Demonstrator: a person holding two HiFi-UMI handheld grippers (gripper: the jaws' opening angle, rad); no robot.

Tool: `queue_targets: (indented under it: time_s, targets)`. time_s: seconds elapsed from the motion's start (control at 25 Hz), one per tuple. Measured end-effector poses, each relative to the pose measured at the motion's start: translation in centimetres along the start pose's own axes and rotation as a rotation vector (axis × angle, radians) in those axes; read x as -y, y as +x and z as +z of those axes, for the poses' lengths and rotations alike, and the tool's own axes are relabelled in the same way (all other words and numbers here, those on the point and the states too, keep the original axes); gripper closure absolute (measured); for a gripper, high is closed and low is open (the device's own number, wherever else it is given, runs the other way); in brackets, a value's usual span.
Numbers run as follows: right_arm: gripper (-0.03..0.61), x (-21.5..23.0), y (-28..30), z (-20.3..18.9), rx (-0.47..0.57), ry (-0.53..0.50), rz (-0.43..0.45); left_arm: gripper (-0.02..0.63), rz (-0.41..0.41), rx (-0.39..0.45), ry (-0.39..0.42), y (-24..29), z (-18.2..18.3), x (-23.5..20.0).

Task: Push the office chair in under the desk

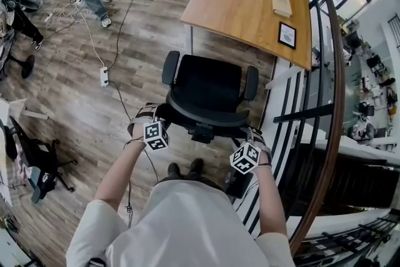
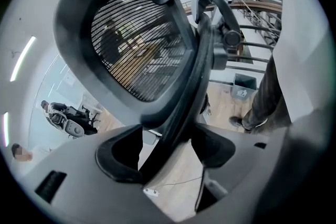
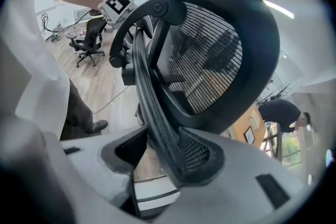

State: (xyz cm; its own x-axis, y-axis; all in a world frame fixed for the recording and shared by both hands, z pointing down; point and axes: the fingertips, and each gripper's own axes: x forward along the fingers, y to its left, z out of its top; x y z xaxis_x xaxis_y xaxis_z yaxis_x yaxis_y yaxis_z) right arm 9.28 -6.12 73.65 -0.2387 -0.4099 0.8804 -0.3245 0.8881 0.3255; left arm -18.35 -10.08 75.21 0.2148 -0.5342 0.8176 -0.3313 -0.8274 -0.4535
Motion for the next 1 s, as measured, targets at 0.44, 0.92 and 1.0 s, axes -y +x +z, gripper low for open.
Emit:
queue_targets:
  time_s: [0.44, 0.92, 1.0]
  targets:
    - [0.383, 5.1, 1.2, -2.3, 0.028, -0.003, -0.04, 0.325, 0.024, -0.014, 0.012, 3.4, 4.4, -3.4]
    - [0.368, 13.1, 3.2, -4.0, 0.0, 0.05, -0.107, 0.325, 0.008, 0.014, 0.036, 9.0, 9.3, -9.1]
    - [0.367, 14.6, 3.8, -4.2, -0.012, 0.063, -0.107, 0.327, 0.001, 0.019, 0.046, 9.9, 10.1, -10.2]
